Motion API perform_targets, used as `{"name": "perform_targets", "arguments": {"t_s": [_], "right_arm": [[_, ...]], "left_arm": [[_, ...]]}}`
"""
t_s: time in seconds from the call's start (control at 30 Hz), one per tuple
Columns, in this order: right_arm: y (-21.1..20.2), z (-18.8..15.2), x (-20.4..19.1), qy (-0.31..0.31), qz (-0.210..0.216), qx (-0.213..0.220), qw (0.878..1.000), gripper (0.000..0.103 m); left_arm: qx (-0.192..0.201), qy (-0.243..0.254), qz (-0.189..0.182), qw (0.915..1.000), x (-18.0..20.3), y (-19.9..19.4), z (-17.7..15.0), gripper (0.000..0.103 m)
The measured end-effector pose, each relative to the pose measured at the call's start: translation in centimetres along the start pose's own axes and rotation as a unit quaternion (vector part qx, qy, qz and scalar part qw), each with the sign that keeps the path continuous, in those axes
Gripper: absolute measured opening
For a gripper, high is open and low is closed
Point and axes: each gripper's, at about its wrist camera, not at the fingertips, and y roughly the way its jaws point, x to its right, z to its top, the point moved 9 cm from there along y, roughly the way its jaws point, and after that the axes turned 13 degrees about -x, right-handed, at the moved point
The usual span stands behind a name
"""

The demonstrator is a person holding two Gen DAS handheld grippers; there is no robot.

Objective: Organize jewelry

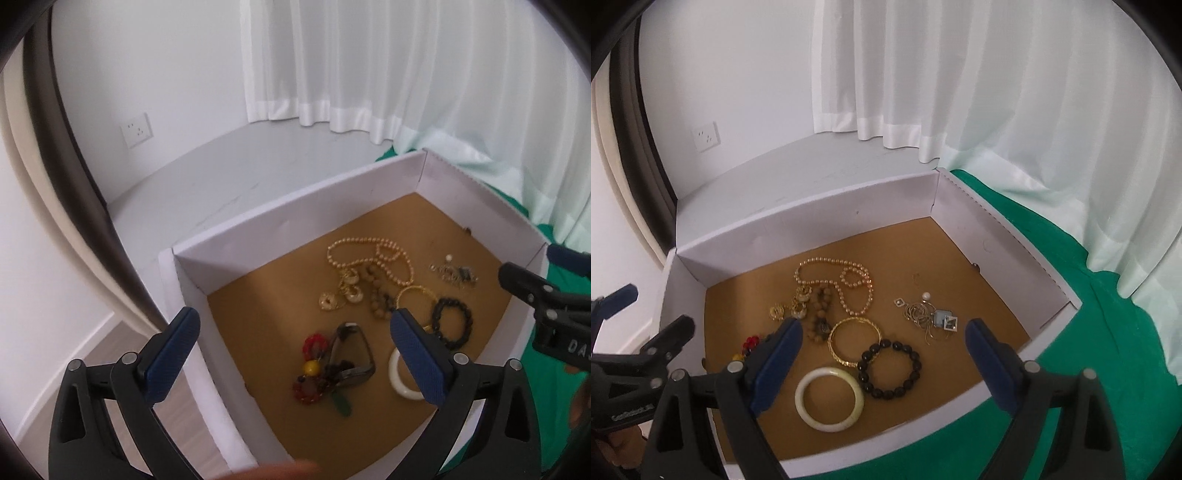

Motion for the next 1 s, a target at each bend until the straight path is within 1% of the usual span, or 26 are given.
{"name": "perform_targets", "arguments": {"t_s": [0.1,0.17,0.27,0.47,0.67,0.83,0.93,1.0], "right_arm": [[0.1,-0.3,-0.7,-0.014,-0.021,0.0,1.0,0.092],[0.0,-0.4,-1.3,-0.026,-0.034,0.005,0.999,0.092],[-0.4,-0.3,-2.3,-0.04,-0.043,0.012,0.998,0.092],[-0.5,-0.4,-3.5,-0.052,-0.036,0.008,0.998,0.092],[0.3,-0.9,-3.8,-0.047,-0.029,-0.009,0.998,0.092],[0.4,-1.4,-3.5,-0.042,-0.031,-0.011,0.999,0.092],[0.4,-1.6,-3.3,-0.038,-0.028,-0.012,0.999,0.092],[0.5,-1.7,-3.1,-0.037,-0.027,-0.012,0.999,0.092]], "left_arm": [[-0.01,-0.007,-0.003,0.9999,-0.5,0.2,0.0,0.103],[-0.01,-0.021,-0.004,0.9997,-1.3,0.2,0.0,0.103],[-0.011,-0.035,-0.006,0.9993,-2.1,0.2,-0.1,0.103],[-0.017,-0.049,-0.007,0.9986,-3.0,0.4,-0.5,0.103],[-0.019,-0.038,0.004,0.9991,-3.0,0.5,-0.5,0.103],[-0.02,-0.031,-0.009,0.9993,-2.3,0.6,-0.6,0.103],[-0.019,-0.03,-0.031,0.9989,-1.6,0.5,-0.9,0.103],[-0.015,-0.03,-0.03,0.999,-1.4,0.3,-1.0,0.103]]}}
